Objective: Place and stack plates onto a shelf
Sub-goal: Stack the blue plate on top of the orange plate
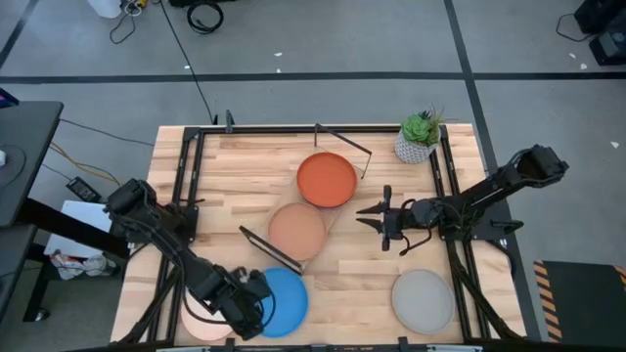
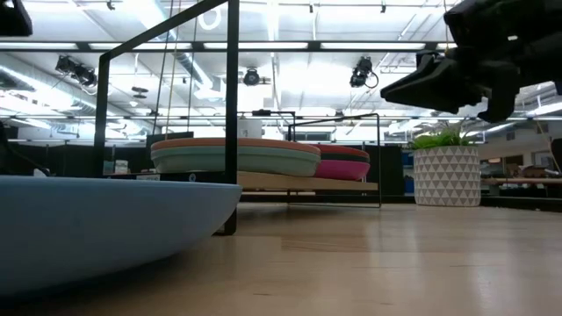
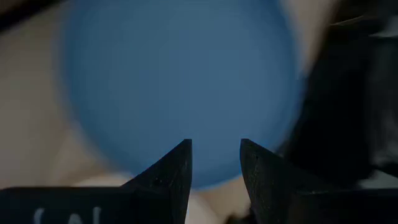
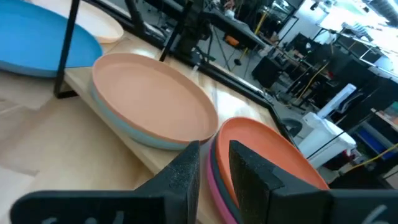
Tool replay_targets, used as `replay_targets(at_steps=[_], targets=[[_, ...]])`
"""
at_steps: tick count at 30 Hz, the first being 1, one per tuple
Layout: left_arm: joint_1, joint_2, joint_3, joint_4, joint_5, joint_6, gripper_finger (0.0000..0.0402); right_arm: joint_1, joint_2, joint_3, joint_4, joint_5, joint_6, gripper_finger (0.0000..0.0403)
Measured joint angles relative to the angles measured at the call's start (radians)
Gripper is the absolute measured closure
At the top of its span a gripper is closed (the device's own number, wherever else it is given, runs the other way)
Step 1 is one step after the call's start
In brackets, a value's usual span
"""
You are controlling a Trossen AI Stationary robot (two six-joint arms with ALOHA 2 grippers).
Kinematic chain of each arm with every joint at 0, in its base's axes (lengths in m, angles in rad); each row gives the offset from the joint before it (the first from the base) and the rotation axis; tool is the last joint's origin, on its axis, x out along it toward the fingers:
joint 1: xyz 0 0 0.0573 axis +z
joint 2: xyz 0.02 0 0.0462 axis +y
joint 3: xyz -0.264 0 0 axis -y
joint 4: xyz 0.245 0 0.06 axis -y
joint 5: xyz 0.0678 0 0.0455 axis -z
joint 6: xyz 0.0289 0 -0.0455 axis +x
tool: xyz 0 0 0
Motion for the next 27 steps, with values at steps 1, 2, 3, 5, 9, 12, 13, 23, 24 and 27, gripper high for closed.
replay_targets(at_steps=[1, 2, 3, 5, 9, 12, 13, 23, 24, 27], targets=[[-0.001, 0.004, -0.014, 0.071, -0.002, 0.022, 0.0260, -0.006, 0.000, 0.000, 0.001, -0.001, -0.002, 0.0312], [-0.001, 0.011, -0.023, 0.147, -0.009, 0.036, 0.0260, -0.014, 0.000, 0.000, 0.000, -0.001, -0.007, 0.0312], [-0.001, 0.024, -0.026, 0.210, -0.024, 0.050, 0.0260, -0.021, 0.000, 0.000, 0.000, -0.001, -0.008, 0.0312], [-0.001, 0.058, -0.014, 0.306, -0.038, 0.083, 0.0260, -0.036, 0.000, 0.000, 0.001, -0.003, -0.008, 0.0312], [-0.001, 0.133, 0.052, 0.344, -0.033, 0.127, 0.0260, -0.062, 0.000, 0.000, 0.008, -0.017, -0.008, 0.0312], [-0.010, 0.186, 0.100, 0.289, -0.028, 0.127, 0.0260, -0.085, 0.000, 0.001, 0.026, -0.065, -0.007, 0.0312], [-0.011, 0.205, 0.119, 0.278, -0.028, 0.127, 0.0260, -0.092, -0.001, 0.001, 0.027, -0.086, -0.007, 0.0312], [-0.016, 0.336, 0.311, 0.070, -0.018, 0.207, 0.0260, -0.137, 0.000, 0.001, 0.031, -0.135, 0.009, 0.0312], [-0.016, 0.343, 0.316, 0.063, -0.020, 0.206, 0.0260, -0.139, 0.000, 0.001, 0.031, -0.139, 0.009, 0.0312], [-0.016, 0.363, 0.316, 0.087, -0.032, 0.207, 0.0260, -0.142, 0.000, 0.001, 0.031, -0.145, 0.009, 0.0312]])
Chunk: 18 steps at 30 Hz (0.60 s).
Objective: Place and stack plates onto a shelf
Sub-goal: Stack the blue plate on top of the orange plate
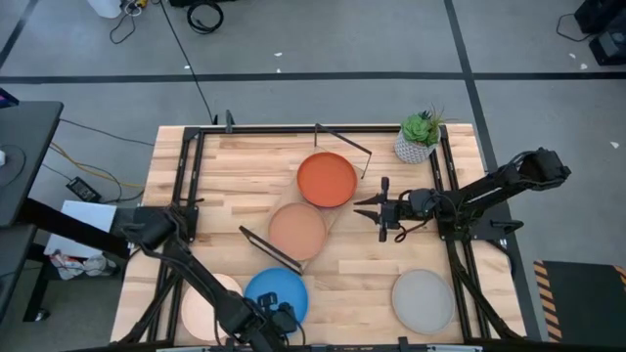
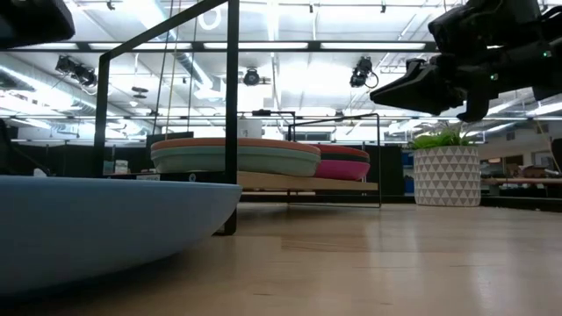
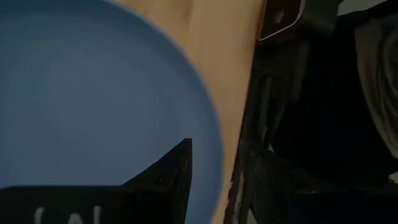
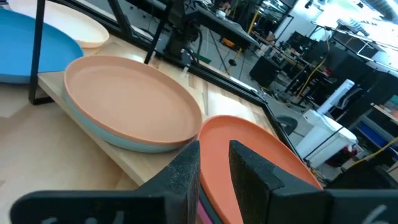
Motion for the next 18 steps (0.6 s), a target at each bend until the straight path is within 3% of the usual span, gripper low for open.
replay_targets(at_steps=[18], targets=[[-0.010, 0.085, 0.042, 0.035, -0.038, 0.082, 0.0260, -0.001, 0.000, 0.000, 0.007, -0.038, 0.000, 0.0312]])
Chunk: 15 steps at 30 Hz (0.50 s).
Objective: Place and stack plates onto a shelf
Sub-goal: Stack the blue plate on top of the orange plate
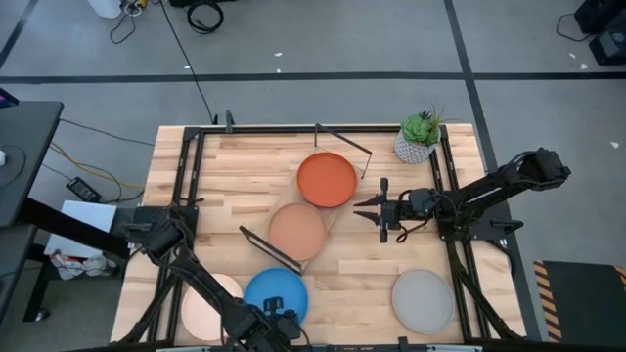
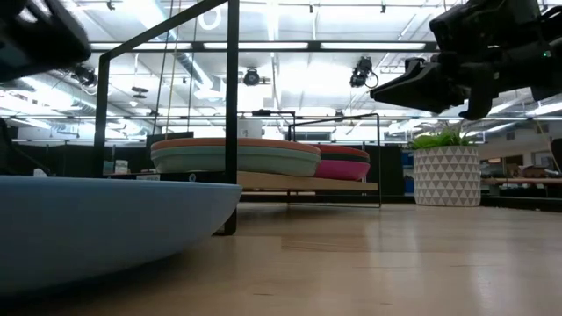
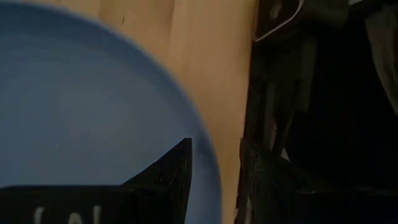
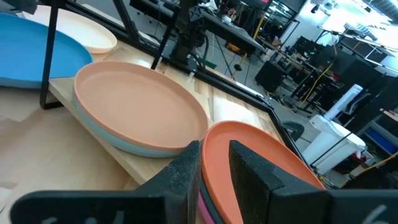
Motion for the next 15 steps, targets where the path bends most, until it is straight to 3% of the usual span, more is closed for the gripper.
replay_targets(at_steps=[9, 15], targets=[[-0.002, 0.032, 0.032, -0.099, 0.007, -0.017, 0.0265, 0.000, 0.000, 0.000, 0.000, -0.006, 0.001, 0.0312], [-0.003, 0.029, 0.033, -0.114, 0.031, -0.020, 0.0344, -0.002, 0.000, 0.000, -0.001, -0.006, 0.000, 0.0312]])
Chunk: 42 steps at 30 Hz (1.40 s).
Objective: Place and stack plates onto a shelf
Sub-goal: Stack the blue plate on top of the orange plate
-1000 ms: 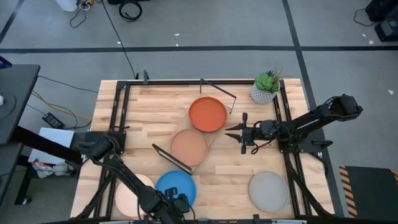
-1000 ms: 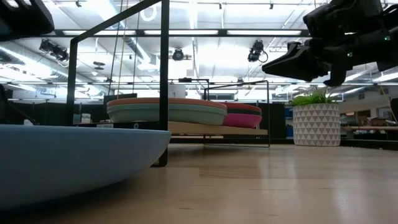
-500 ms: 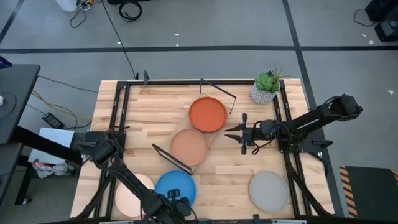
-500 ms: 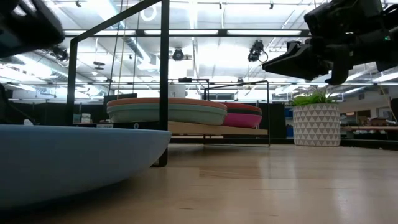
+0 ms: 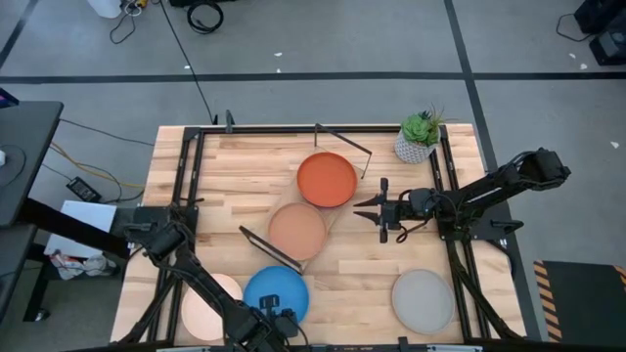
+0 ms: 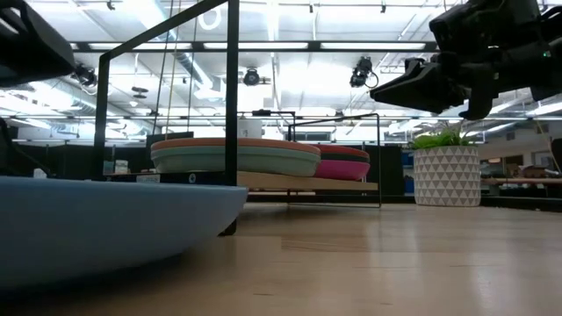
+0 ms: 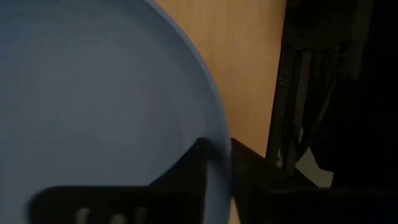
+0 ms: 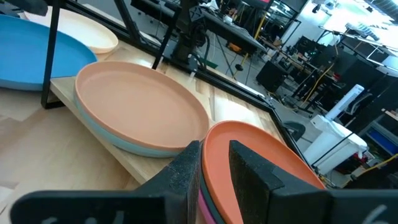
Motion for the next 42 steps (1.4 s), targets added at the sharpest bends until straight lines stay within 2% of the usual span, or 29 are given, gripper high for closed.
replay_targets(at_steps=[3, 8, 12, 17, 24, 30, 33, 38, 42], targets=[[0.000, -0.008, 0.002, 0.000, 0.040, -0.007, 0.0384, 0.000, 0.000, 0.000, 0.000, 0.000, 0.000, 0.0312], [-0.002, -0.043, 0.000, 0.061, 0.098, -0.024, 0.0379, 0.000, 0.000, 0.000, 0.005, -0.002, 0.000, 0.0312], [0.010, -0.118, 0.000, 0.092, 0.116, -0.039, 0.0383, 0.000, 0.000, 0.000, 0.007, -0.006, 0.000, 0.0312], [0.046, -0.221, -0.001, 0.118, 0.064, -0.034, 0.0385, 0.000, 0.000, 0.000, 0.008, -0.007, -0.001, 0.0312], [0.111, -0.325, -0.001, 0.232, 0.045, 0.117, 0.0385, 0.000, 0.000, 0.000, -0.004, 0.001, -0.001, 0.0312], [0.168, -0.376, -0.001, 0.368, -0.031, 0.307, 0.0385, 0.012, 0.000, 0.000, -0.053, 0.123, 0.006, 0.0312], [0.211, -0.395, -0.001, 0.427, -0.075, 0.434, 0.0385, 0.025, 0.000, 0.000, -0.072, 0.134, 0.027, 0.0312], [0.309, -0.398, -0.001, 0.355, -0.150, 0.562, 0.0385, 0.053, 0.000, 0.000, -0.096, 0.135, 0.071, 0.0312], [0.421, -0.398, -0.001, 0.208, -0.152, 0.565, 0.0385, 0.080, 0.000, 0.000, -0.123, 0.154, 0.112, 0.0312]])
